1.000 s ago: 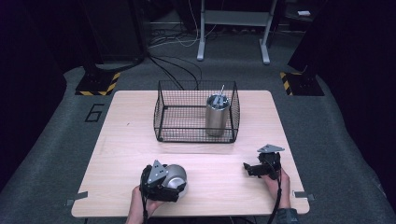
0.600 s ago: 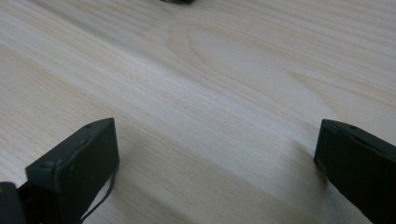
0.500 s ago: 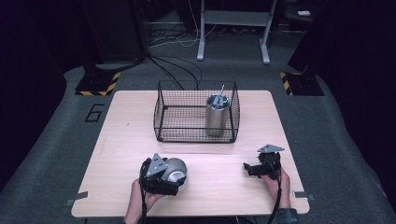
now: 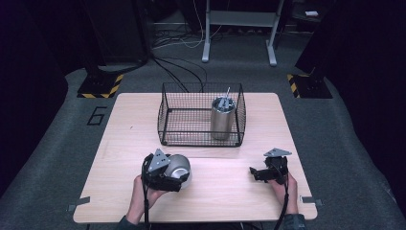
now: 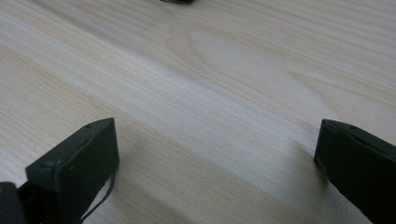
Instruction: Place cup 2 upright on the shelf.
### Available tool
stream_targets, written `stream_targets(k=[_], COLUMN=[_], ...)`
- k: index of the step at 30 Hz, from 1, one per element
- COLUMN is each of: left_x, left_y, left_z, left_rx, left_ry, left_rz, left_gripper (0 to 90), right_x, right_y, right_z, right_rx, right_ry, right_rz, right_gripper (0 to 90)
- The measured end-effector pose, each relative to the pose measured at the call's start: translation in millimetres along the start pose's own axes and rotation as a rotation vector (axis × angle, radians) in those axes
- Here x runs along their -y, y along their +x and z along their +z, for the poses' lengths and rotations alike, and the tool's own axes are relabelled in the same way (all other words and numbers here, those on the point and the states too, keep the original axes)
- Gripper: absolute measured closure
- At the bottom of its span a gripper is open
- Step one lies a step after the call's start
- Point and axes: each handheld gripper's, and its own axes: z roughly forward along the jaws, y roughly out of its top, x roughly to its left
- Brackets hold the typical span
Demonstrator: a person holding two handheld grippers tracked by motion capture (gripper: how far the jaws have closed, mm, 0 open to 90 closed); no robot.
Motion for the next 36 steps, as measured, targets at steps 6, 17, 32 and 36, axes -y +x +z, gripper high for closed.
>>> stream_targets(k=[6, 17, 32, 36], left_x=[-7.2, -22.4, -43.8, -49.6], left_y=[7.2, 18.7, 26.0, 28.5], left_z=[2.0, 5.4, 7.4, 6.7], left_rx=[0.0, -0.014, -0.005, -0.004], left_ry=[0.001, -0.008, -0.003, -0.014], left_rz=[0.005, 0.013, 0.037, 0.036], left_gripper=[6.1, 6.1, 6.1, 6.1], right_x=[0.0, 0.0, 0.0, 0.0], right_y=[-0.1, -0.1, -0.1, -0.1], right_z=[0.0, 0.0, 0.0, 0.0], right_rx=[0.0, -0.001, -0.001, -0.001], right_ry=[0.001, 0.0, 0.001, 0.0], right_rz=[0.0, -0.001, -0.002, -0.001], right_gripper=[0.0, 0.0, 0.0, 0.0])
